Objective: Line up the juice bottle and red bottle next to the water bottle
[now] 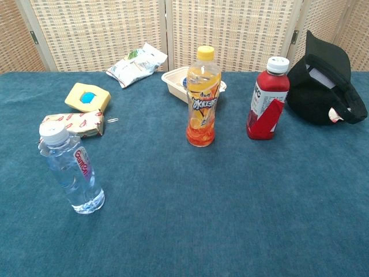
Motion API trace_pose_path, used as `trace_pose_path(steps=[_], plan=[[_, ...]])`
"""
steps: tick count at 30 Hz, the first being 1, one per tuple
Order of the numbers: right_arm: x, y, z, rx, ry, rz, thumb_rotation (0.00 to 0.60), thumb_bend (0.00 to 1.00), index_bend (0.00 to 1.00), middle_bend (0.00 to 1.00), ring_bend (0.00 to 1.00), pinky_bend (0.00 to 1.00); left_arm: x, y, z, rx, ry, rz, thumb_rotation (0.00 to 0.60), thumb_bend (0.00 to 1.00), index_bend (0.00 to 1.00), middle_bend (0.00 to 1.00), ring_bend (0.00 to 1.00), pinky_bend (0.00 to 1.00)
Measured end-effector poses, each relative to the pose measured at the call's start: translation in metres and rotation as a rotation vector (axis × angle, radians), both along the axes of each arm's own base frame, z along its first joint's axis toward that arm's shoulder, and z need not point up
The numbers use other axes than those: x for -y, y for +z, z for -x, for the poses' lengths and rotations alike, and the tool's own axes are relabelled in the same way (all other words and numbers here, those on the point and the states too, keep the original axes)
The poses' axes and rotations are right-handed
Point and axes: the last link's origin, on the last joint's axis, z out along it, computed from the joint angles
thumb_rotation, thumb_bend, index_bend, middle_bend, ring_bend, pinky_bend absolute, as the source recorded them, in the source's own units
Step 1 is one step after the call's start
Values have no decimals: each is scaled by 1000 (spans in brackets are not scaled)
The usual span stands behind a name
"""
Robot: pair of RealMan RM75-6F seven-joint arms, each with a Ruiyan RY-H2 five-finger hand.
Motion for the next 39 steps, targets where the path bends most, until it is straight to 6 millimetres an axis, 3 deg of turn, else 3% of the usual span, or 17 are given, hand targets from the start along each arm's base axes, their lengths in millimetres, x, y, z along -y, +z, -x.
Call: trace_pose_path(steps=[20,27,39], plan=[[4,-17,-20,161,74,-149,600,50,65,139,62,182,-2,-3,-4,5,-10,16,600,133,32,0,0,0],[22,-37,-37,258,126,-275,600,12,4,123,62,182,-3,-4,-6,1,-18,29,600,133,36,0,1,0],[69,-86,-72,485,190,-434,600,0,0,81,62,182,-1,-2,-6,11,-27,41,600,133,38,0,4,0]])
